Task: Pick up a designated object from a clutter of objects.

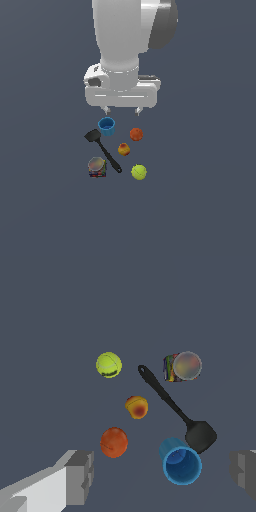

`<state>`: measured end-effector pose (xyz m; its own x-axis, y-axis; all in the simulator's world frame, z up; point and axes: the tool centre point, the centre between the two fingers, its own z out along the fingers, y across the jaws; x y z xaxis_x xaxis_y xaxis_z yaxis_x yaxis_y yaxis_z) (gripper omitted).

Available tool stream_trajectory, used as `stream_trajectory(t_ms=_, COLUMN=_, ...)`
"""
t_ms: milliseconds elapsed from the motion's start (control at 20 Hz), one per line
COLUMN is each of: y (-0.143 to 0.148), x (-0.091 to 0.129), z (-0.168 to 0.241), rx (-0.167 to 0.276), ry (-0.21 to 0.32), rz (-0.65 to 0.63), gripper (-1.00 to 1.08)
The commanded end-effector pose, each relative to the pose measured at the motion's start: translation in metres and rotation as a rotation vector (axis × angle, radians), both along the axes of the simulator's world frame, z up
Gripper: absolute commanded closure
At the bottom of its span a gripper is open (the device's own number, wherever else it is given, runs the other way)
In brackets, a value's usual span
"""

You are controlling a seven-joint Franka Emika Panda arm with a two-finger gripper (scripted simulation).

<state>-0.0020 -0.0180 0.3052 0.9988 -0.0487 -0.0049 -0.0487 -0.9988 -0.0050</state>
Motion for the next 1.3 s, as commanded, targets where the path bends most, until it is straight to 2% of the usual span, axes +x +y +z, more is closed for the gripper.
stream_trajectory(t_ms=0, y=0.000, x=0.000, z=0.000, rx=0.000, ry=0.000, rz=0.000, gripper=-0.92)
stream_trajectory(t_ms=400, y=0.030, x=-0.005, z=0.003, rx=0.011, ry=0.009, rz=0.067, gripper=-0.92)
stream_trajectory(t_ms=700, y=0.030, x=-0.004, z=0.001, rx=0.012, ry=0.009, rz=0.062, gripper=-0.92)
stream_trajectory(t_ms=1250, y=0.039, x=0.026, z=-0.038, rx=0.025, ry=0.010, rz=-0.045, gripper=-0.92)
